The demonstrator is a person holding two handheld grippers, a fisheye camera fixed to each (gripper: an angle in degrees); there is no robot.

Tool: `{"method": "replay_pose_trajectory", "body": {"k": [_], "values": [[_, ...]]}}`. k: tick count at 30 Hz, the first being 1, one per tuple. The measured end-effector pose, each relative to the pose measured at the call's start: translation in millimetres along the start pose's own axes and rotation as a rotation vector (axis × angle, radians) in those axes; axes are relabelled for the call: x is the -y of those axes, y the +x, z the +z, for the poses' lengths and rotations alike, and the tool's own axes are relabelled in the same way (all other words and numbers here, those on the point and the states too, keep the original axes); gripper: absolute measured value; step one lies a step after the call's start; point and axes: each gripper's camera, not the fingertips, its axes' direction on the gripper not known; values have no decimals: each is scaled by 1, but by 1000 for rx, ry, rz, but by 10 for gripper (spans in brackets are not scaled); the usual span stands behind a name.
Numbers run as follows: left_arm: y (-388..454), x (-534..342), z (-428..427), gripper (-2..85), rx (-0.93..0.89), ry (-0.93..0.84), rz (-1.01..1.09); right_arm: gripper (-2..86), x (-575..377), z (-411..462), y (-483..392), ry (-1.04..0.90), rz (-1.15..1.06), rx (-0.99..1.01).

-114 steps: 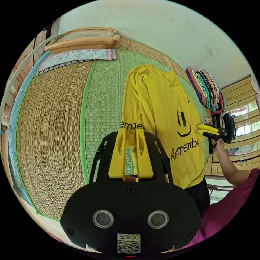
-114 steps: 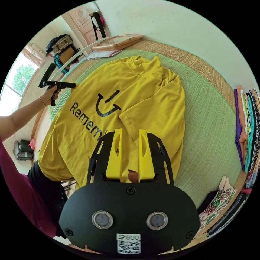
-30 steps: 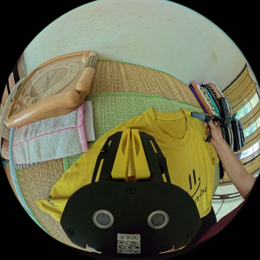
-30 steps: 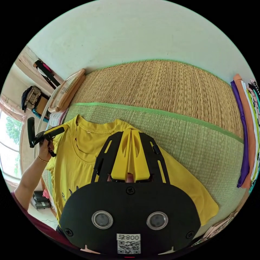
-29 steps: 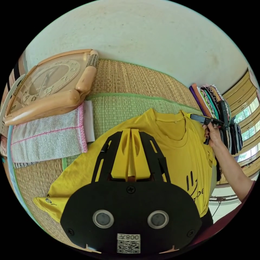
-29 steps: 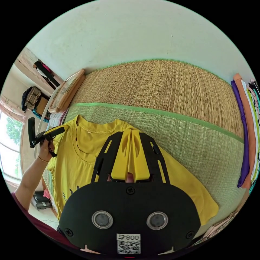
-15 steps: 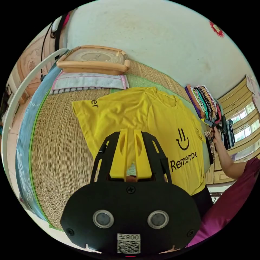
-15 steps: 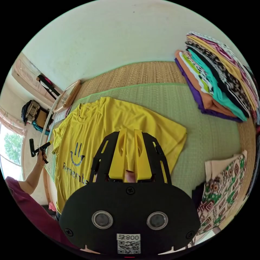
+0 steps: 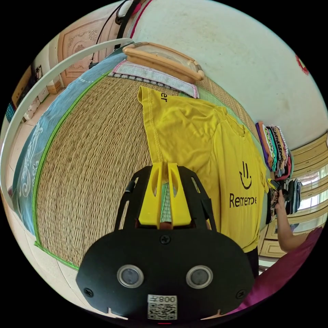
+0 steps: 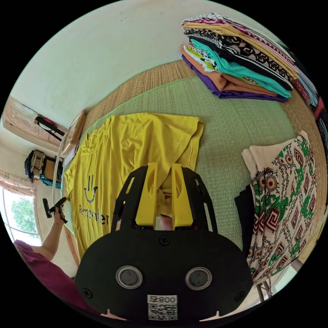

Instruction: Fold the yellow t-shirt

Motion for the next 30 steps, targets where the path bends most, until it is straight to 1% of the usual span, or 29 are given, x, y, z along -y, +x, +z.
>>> {"method": "replay_pose_trajectory", "body": {"k": [8, 13, 16, 21, 30], "values": [[-6, -5, -19, 25, -4, 24, -22, 70, 47, 1, 12, 43, 38, -56], [-5, -2, -30, 25, 8, 14, -19, 63, 62, 12, 2, 10, 20, -105], [-3, 0, -35, 25, 21, 9, -14, 44, 67, 12, -3, 18, 23, -118], [-2, 2, -42, 25, 32, 7, -7, 10, 76, 11, -21, -5, -32, -174], [-3, 6, -53, 22, 34, 3, -6, 0, 103, -57, -70, 60, -158, -230]]}}
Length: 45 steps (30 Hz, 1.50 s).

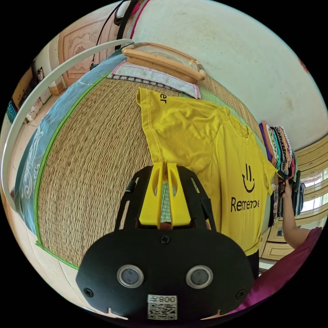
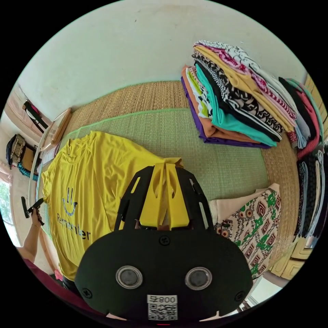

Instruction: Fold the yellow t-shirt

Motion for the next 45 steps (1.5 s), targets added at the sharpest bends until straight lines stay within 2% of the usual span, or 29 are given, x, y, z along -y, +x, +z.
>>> {"method": "replay_pose_trajectory", "body": {"k": [7, 15, 18, 23, 25, 28, 29, 35, 42, 45], "values": [[-2, 5, -3, 19, -5, 13, -16, 2, 64, -12, 7, -58, -5, -27], [0, 15, -3, 18, 9, 5, -13, 7, 117, 48, 27, -228, 49, -73], [2, 17, -3, 18, 20, 2, -5, 11, 100, 37, 24, -180, 30, -54], [-3, 20, 0, 19, -11, 19, -25, 12, 9, -4, -1, -106, -42, 101], [-6, 20, 2, 19, -29, 31, -49, 4, -26, 4, -20, -167, -90, 119], [-6, 23, 5, 18, -29, 31, -59, -3, -66, 37, -35, -296, -166, 15], [-5, 24, 5, 18, -26, 28, -58, -3, -72, 30, -25, -243, -133, 37], [6, 34, 9, 17, 36, -10, -6, -3, -68, 27, 14, -267, -36, 59], [6, 33, 2, 19, -34, 77, -16, -1, -79, 22, 23, -224, 72, 75], [2, 39, 14, 21, -28, 45, -17, 0, -83, 15, 24, -198, 108, 54]]}}
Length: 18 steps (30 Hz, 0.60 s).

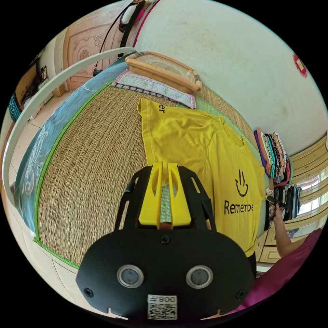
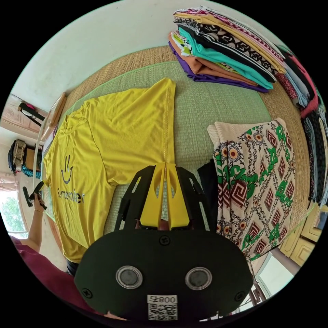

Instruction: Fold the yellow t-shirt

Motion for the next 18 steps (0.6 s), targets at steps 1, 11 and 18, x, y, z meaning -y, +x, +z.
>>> {"method": "replay_pose_trajectory", "body": {"k": [1, 11, 18], "values": [[-1, 1, 4, 21, -5, -9, 0, 0, -1, -3, 0, 9, 7, 9], [19, -11, 20, 4, 29, -95, 128, 0, 5, 6, -26, -3, -16, 13], [38, 67, 16, 4, -9, 86, 195, 0, 10, 16, -31, 2, 2, 35]]}}
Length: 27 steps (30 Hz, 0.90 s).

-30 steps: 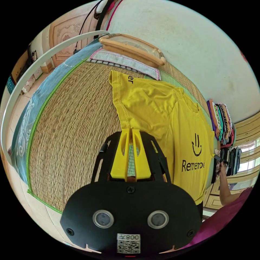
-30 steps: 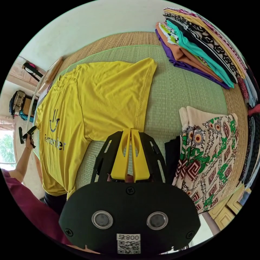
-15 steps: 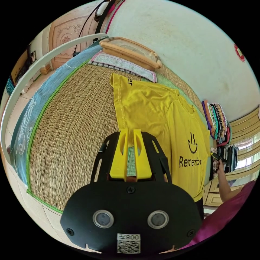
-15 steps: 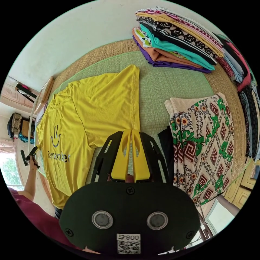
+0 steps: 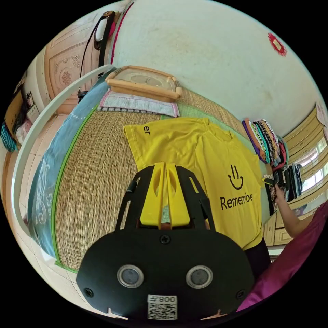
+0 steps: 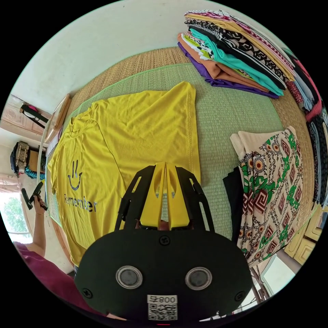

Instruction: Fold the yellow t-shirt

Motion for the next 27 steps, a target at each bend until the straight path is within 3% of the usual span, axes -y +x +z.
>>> {"method": "replay_pose_trajectory", "body": {"k": [5, 9, 15, 20, 24, 27], "values": [[-11, 86, 55, 5, 22, -29, 3, 1, -1, 10, -4, -13, -5, 1], [-23, 120, 121, 4, 133, -230, -17, 0, -2, 15, -3, -15, -2, 5], [-33, 153, 142, 3, 190, -167, -41, 0, -6, 20, -2, -10, 2, 7], [-30, 162, 129, 3, 132, -46, -68, -1, -11, 20, 5, -5, 21, 39], [-32, 157, 160, 3, 184, -212, -46, 0, -16, 20, 6, 14, 38, 55], [-38, 154, 154, 3, 162, -129, -96, 1, -20, 17, 6, 15, 42, 84]]}}
